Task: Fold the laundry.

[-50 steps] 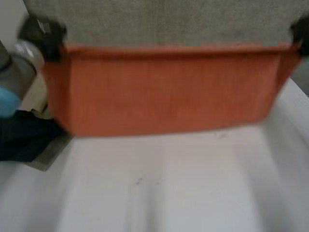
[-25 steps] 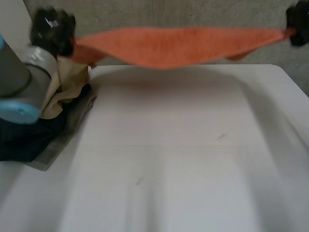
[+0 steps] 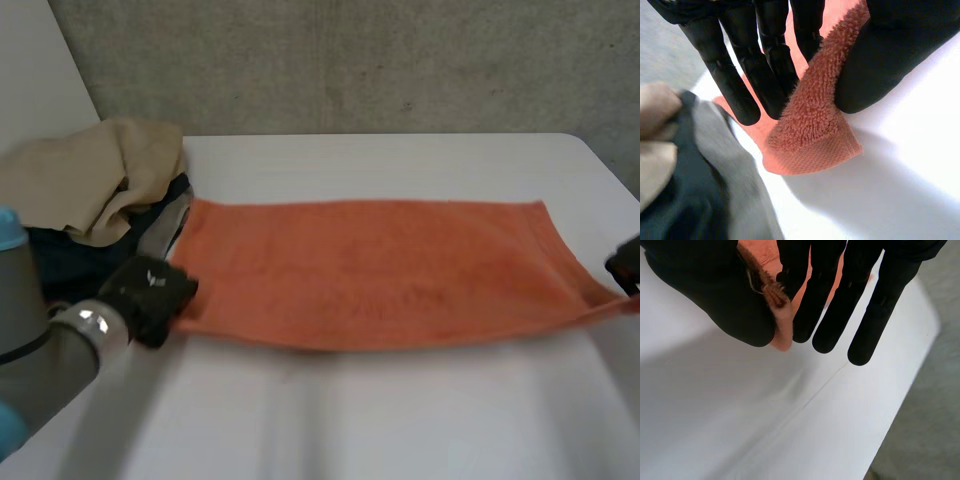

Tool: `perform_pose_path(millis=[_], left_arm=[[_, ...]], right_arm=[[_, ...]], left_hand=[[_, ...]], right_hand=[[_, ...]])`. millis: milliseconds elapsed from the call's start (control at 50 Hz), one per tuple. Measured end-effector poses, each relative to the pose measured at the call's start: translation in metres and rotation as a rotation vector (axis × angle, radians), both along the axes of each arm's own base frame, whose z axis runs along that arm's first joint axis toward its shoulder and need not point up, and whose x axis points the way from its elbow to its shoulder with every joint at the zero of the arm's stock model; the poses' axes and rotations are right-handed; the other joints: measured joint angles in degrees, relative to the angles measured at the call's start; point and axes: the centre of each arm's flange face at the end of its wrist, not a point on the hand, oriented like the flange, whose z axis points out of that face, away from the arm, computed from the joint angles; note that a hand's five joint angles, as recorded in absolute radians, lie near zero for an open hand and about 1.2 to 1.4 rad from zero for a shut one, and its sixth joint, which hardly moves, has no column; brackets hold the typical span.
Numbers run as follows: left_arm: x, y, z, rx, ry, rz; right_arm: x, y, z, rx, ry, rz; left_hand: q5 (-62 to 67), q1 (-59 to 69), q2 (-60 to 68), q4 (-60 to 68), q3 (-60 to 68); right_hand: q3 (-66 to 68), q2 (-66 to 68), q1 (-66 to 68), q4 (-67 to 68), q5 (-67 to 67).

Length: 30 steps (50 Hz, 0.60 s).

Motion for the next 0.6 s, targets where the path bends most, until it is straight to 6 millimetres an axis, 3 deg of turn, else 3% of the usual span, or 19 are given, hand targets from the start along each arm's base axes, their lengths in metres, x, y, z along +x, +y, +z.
perform_pose_path(millis=[100,200,420,460,600], left_arm=[[0.011,0.026,0.004,0.120,-0.101,-0.040],[0.005,0.018,0.012,0.108,-0.104,-0.064],[-0.045,-0.079,0.018,-0.199,-0.020,-0.034],[-0.056,-0.102,0.012,-0.248,-0.019,-0.017],[-0.078,-0.146,-0.020,-0.274,-0.082,0.002]], right_arm=[[-0.007,0.014,0.005,0.055,0.063,0.036],[-0.005,0.003,0.000,0.018,0.055,0.034],[0.024,-0.066,-0.024,-0.191,-0.073,-0.045],[0.033,-0.081,-0.030,-0.241,-0.094,-0.056],[0.056,-0.113,-0.047,-0.366,-0.100,-0.056]], left_hand=[[0.0,0.0,0.0,0.0,0.0],[0.0,0.0,0.0,0.0,0.0],[0.0,0.0,0.0,0.0,0.0],[0.0,0.0,0.0,0.0,0.0],[0.0,0.0,0.0,0.0,0.0]], right_hand=[[0.0,0.0,0.0,0.0,0.0],[0.0,0.0,0.0,0.0,0.0],[0.0,0.0,0.0,0.0,0.1],[0.0,0.0,0.0,0.0,0.1],[-0.4,-0.3,-0.2,-0.2,0.0]])
